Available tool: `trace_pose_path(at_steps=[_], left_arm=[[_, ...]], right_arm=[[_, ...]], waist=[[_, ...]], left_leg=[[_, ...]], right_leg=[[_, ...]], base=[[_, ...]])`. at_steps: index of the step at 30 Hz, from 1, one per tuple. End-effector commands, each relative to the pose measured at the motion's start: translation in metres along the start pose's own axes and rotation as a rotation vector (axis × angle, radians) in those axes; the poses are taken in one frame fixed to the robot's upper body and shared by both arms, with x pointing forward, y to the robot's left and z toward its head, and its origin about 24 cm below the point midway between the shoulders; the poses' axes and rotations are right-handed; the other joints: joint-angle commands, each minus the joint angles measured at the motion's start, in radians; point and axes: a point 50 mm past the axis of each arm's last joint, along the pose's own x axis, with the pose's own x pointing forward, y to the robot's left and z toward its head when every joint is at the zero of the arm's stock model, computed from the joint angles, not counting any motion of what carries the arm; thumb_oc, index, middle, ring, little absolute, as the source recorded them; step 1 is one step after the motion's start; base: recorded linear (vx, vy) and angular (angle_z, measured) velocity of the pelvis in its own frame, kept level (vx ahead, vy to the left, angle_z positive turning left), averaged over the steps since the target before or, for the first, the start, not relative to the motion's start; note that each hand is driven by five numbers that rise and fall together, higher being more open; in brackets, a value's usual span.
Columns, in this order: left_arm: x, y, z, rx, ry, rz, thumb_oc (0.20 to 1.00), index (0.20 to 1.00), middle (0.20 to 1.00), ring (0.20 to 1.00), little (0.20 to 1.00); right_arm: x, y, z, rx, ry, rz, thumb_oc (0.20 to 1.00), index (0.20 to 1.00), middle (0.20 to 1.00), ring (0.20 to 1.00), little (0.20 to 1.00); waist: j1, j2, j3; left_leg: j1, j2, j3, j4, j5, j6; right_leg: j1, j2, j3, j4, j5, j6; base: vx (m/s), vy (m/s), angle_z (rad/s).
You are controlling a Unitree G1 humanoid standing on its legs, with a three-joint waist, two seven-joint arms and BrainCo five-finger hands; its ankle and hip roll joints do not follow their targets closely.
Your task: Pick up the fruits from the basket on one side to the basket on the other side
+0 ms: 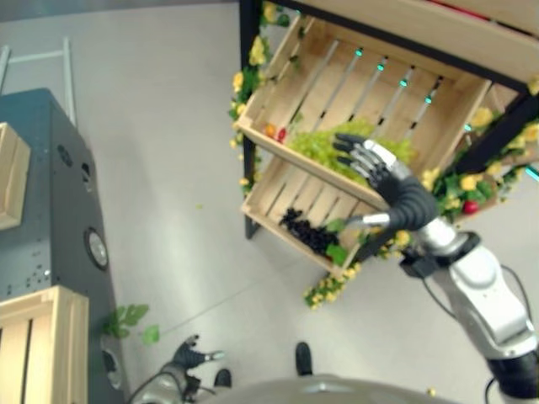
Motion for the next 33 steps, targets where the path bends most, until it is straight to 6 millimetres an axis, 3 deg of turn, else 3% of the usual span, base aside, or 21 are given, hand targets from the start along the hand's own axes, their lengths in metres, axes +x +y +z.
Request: trace_pose_path(at_steps=[1, 5, 6, 9, 10, 13, 15, 18, 22, 24, 27, 30, 33], left_arm=[[0.001, 0.010, 0.000, 0.028, -0.007, 0.030, 1.000, 1.000, 1.000, 1.000, 1.000], [0.001, 0.013, 0.002, 0.033, -0.016, 0.046, 1.000, 1.000, 1.000, 1.000, 1.000], [0.002, 0.017, 0.006, 0.041, -0.031, 0.063, 1.000, 1.000, 1.000, 1.000, 1.000], [0.003, 0.019, 0.012, 0.046, -0.051, 0.071, 1.000, 1.000, 1.000, 1.000, 1.000], [0.003, 0.018, 0.012, 0.051, -0.054, 0.072, 1.000, 1.000, 1.000, 1.000, 1.000], [0.003, 0.011, 0.018, 0.086, -0.078, 0.045, 1.000, 1.000, 1.000, 1.000, 1.000], [0.004, 0.009, 0.021, 0.089, -0.091, 0.038, 1.000, 1.000, 1.000, 1.000, 1.000], [0.004, 0.006, 0.021, 0.076, -0.085, 0.031, 1.000, 1.000, 1.000, 1.000, 1.000], [0.004, 0.008, 0.020, 0.069, -0.079, 0.029, 1.000, 1.000, 1.000, 1.000, 1.000], [0.005, 0.008, 0.019, 0.076, -0.069, 0.025, 1.000, 1.000, 1.000, 1.000, 1.000], [0.005, 0.007, 0.019, 0.068, -0.066, 0.020, 1.000, 1.000, 1.000, 1.000, 1.000], [0.006, 0.007, 0.017, 0.046, -0.050, 0.019, 1.000, 1.000, 1.000, 1.000, 1.000], [0.006, 0.006, 0.017, 0.050, -0.045, 0.014, 1.000, 1.000, 1.000, 1.000, 1.000]], right_arm=[[0.001, 0.011, 0.012, -0.027, -0.073, 0.025, 1.000, 1.000, 1.000, 1.000, 1.000], [0.001, 0.016, 0.000, -0.076, -0.022, 0.027, 1.000, 1.000, 1.000, 1.000, 1.000], [0.001, 0.017, -0.013, -0.094, 0.033, 0.015, 1.000, 1.000, 1.000, 1.000, 1.000], [-0.001, 0.015, -0.028, -0.125, 0.106, -0.001, 1.000, 1.000, 1.000, 1.000, 1.000], [-0.005, 0.016, -0.038, -0.109, 0.155, -0.009, 1.000, 1.000, 1.000, 1.000, 1.000], [-0.024, 0.009, -0.063, -0.117, 0.299, -0.078, 1.000, 1.000, 1.000, 1.000, 1.000], [-0.030, 0.009, -0.072, -0.102, 0.344, -0.095, 1.000, 1.000, 1.000, 1.000, 1.000], [-0.043, 0.008, -0.086, -0.116, 0.435, -0.103, 1.000, 1.000, 1.000, 1.000, 1.000], [-0.055, 0.004, -0.100, -0.149, 0.523, -0.115, 1.000, 1.000, 1.000, 1.000, 1.000], [-0.079, 0.001, -0.119, -0.175, 0.659, -0.148, 1.000, 1.000, 1.000, 1.000, 1.000], [-0.090, -0.001, -0.128, -0.206, 0.724, -0.148, 1.000, 1.000, 1.000, 1.000, 1.000], [-0.118, -0.002, -0.151, -0.240, 0.892, -0.156, 1.000, 1.000, 1.000, 1.000, 1.000], [-0.135, -0.002, -0.162, -0.275, 0.986, -0.152, 1.000, 1.000, 1.000, 1.000, 1.000]], waist=[[0.022, 0.008, -0.006], [0.029, 0.008, -0.001], [0.028, 0.008, 0.010], [0.023, 0.012, 0.017], [0.023, 0.017, 0.017], [0.002, 0.051, 0.010], [-0.006, 0.059, 0.005], [-0.011, 0.074, -0.007], [-0.013, 0.091, -0.009], [-0.017, 0.103, 0.002], [-0.026, 0.112, 0.010], [-0.028, 0.131, 0.029], [-0.020, 0.149, 0.047]], left_leg=[[-0.058, -0.053, -0.065, 0.006, -0.043, 0.039], [-0.060, -0.054, -0.076, 0.008, -0.040, 0.038], [-0.072, -0.059, -0.091, 0.013, -0.032, 0.036], [-0.088, -0.069, -0.103, 0.019, -0.019, 0.038], [-0.092, -0.074, -0.107, 0.021, -0.013, 0.040], [-0.104, -0.101, -0.200, 0.031, 0.017, 0.047], [-0.104, -0.110, -0.241, 0.033, 0.023, 0.041], [-0.106, -0.105, -0.267, 0.032, 0.028, 0.025], [-0.110, -0.088, -0.266, 0.039, 0.031, 0.010], [-0.123, -0.079, -0.288, 0.059, 0.042, -0.014], [-0.129, -0.074, -0.297, 0.073, 0.044, -0.028], [-0.155, -0.054, -0.301, 0.101, 0.058, -0.056], [-0.177, -0.040, -0.311, 0.108, 0.079, -0.070]], right_leg=[[0.054, 0.015, -0.015, 0.014, -0.114, 0.036], [0.055, 0.017, -0.024, 0.017, -0.119, 0.031], [0.054, 0.033, 0.002, 0.023, -0.129, 0.019], [0.036, 0.068, 0.062, 0.058, -0.154, 0.006], [0.031, 0.083, 0.087, 0.075, -0.164, 0.001], [0.034, 0.187, 0.271, 0.170, -0.232, -0.039], [0.041, 0.204, 0.296, 0.173, -0.239, -0.051], [0.054, 0.180, 0.267, 0.123, -0.209, -0.046], [0.077, 0.187, 0.244, 0.089, -0.203, -0.055], [0.103, 0.189, 0.206, 0.069, -0.212, -0.071], [0.120, 0.191, 0.175, 0.050, -0.211, -0.077], [0.153, 0.199, 0.132, 0.010, -0.208, -0.086], [0.164, 0.210, 0.109, 0.004, -0.218, -0.093]], base=[[-0.01, -0.010, 0.08], [-0.03, -0.030, 0.13], [-0.06, -0.021, 0.12], [-0.06, 0.007, 0.42], [-0.03, 0.052, 0.45], [0.00, 0.039, 0.67], [0.00, -0.059, 1.18], [-0.01, -0.113, 0.51], [-0.01, -0.128, 0.15], [-0.06, -0.182, 0.47], [-0.04, -0.127, 0.53], [-0.08, -0.179, 0.36], [-0.12, -0.163, 0.60]])
